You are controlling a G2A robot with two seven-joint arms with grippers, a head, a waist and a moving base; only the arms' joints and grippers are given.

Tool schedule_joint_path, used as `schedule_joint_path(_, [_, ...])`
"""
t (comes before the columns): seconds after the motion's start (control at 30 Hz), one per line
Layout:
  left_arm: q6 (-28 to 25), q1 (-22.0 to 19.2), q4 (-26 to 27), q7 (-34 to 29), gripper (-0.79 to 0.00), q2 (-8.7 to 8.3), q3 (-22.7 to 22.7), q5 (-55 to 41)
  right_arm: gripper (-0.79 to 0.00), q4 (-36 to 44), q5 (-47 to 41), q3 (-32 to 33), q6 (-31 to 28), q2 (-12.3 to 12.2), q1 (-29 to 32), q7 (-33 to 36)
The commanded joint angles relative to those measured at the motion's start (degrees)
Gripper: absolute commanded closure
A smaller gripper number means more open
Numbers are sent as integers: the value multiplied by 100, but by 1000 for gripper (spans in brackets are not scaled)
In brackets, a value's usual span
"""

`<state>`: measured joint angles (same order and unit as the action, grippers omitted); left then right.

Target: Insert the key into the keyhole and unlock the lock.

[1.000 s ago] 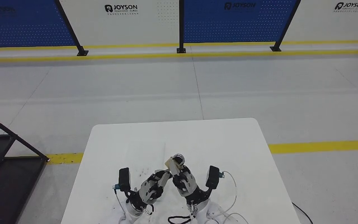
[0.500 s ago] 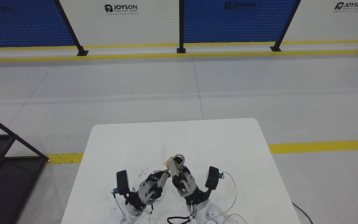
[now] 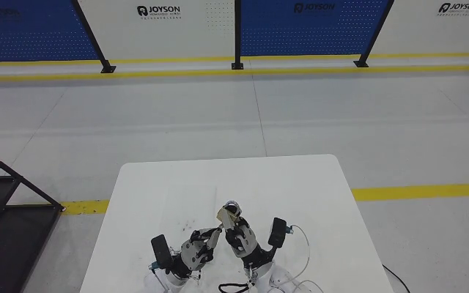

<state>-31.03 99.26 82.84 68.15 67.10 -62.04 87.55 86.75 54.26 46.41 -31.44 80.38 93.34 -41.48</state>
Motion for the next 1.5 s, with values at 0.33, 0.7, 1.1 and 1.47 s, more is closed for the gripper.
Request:
schedule_joint_path(0.33, [-2, -79, -142, 135, -129, -6, 124, -208, 0, 29, 65, -14, 78, -5, 0, -116])
schedule_joint_path(0.7, [-311, -177, -181, -148, -231, -19, 275, -353, 0, 5, 106, -46, 114, -7, -24, -185])
schedule_joint_path(1.1, [-335, -223, -145, -188, -212, -26, 372, -513, 0, 9, 174, -96, 200, -21, -45, -206])
schedule_joint_path(1.47, [-306, -247, -124, -168, -126, -39, 412, -604, 0, -12, 149, -156, 316, -32, -86, -164])
